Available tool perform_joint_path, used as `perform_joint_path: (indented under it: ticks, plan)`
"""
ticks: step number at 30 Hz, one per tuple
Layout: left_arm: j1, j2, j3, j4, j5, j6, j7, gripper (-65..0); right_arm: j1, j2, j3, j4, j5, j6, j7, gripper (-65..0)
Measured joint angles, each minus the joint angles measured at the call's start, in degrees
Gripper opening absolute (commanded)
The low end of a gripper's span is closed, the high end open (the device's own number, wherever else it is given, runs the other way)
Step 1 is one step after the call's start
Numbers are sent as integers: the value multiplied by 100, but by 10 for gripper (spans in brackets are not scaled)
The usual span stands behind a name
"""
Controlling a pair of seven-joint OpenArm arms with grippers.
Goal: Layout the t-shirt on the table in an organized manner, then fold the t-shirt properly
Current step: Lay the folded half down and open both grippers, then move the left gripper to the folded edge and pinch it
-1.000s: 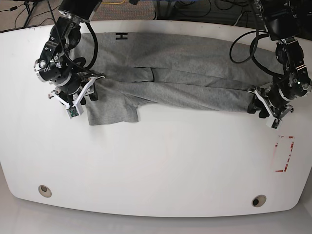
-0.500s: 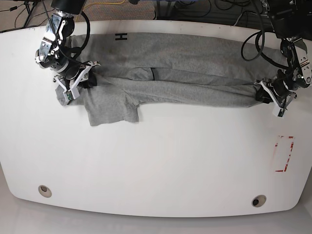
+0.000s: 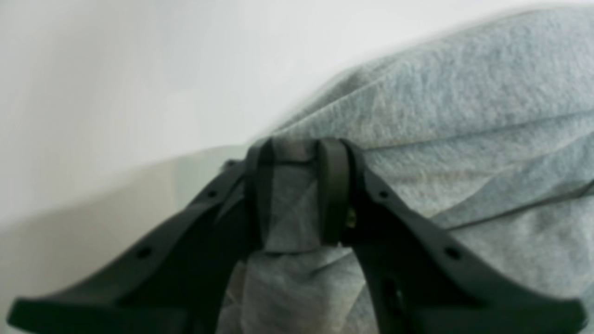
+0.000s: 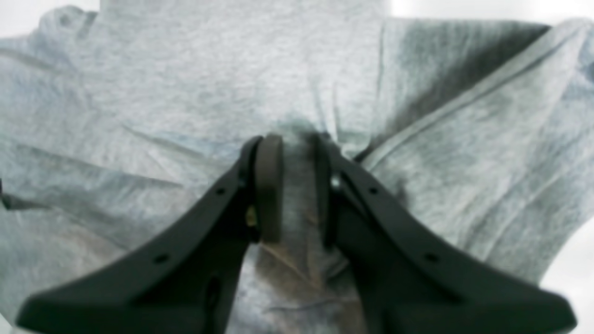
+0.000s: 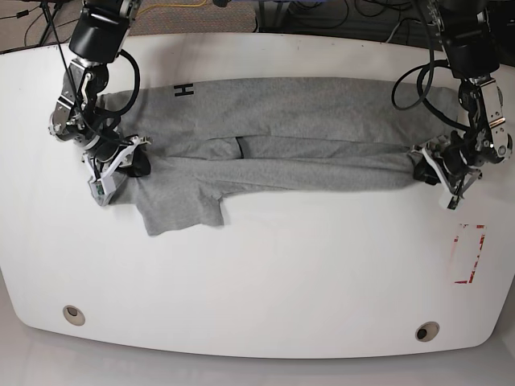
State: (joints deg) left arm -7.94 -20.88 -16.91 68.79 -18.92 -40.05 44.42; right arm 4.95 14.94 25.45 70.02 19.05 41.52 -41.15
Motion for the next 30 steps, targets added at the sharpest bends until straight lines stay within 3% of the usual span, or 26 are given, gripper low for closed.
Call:
perform_joint_path:
  ticks: [10, 16, 18, 24, 30]
  plan:
    - [-527, -28, -20, -28, 4, 13, 166, -510, 162, 22, 7, -35, -144, -98, -85, -528]
    - [-938, -13, -138, -28, -114, 9, 691, -506, 175, 11, 7, -35, -168, -101, -85, -530]
    - [-981, -7, -361, -28, -313, 9, 824, -475, 175, 11, 7, -35, -170, -101, -90, -530]
    - [-931, -59, -901, -28, -645, 20, 1353, -293, 173, -2, 11, -35, -186, -101, -85, -531]
    - [-752, 4, -1123, -31, -798, 11, 1556, -267, 173, -70, 22, -33, -186, -105, -44, -531]
